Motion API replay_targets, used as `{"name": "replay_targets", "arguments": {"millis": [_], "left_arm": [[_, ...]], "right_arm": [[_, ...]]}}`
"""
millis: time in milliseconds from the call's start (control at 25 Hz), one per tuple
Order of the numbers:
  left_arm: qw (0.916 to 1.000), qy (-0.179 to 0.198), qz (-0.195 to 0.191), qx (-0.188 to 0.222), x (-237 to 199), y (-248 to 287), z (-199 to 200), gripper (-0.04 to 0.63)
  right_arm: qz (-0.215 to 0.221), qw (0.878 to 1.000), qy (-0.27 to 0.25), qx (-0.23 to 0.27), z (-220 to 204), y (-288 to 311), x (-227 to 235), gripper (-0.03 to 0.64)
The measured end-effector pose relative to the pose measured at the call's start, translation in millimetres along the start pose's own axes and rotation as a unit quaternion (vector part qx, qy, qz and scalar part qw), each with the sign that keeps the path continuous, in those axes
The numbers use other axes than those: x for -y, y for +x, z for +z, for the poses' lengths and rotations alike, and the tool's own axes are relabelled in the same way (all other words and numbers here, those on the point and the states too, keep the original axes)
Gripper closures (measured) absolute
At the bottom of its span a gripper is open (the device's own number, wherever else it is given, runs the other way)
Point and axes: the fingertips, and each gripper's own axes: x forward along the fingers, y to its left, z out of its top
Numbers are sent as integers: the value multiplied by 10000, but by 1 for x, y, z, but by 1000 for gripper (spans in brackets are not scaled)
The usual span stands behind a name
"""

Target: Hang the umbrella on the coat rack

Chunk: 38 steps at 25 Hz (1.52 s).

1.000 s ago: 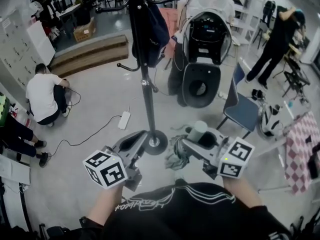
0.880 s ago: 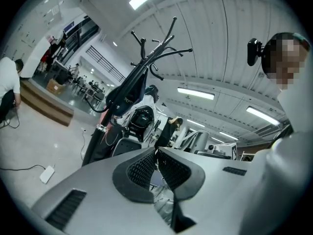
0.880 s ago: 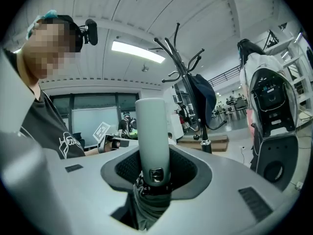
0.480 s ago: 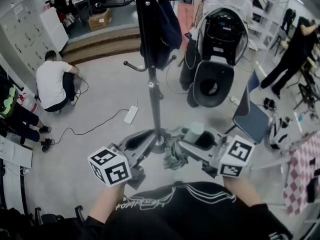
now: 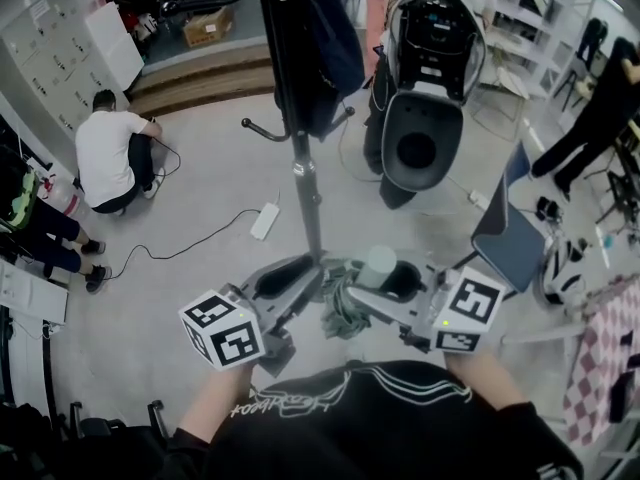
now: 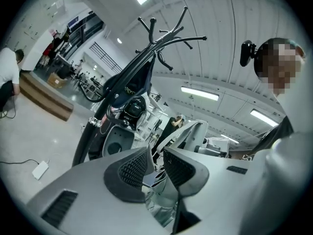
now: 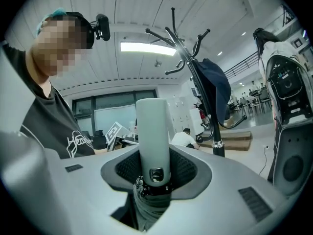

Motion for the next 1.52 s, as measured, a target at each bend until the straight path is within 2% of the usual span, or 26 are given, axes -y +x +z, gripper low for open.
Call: {"name": "replay_targets", "arguments": {"millis": [360,640,920,1120,1520], "left_arm": [[9992,-336,165,102,-8,20,0,522],[9985,-232,465,163,-16,27,6,568],[9970,-189,699,277,-27,30,12,578],[9943,160,1025,239,-37,31,21,578],[9869,324,1534,384,-68,31,45,578]], "right_arm": [[230,9997,41,-120,-5,2,20,459],[386,9991,46,-160,-5,5,32,459],[484,9985,93,-249,-10,13,48,459],[529,9982,124,-263,-9,22,62,459],[583,9977,100,-315,-9,45,99,459]]}}
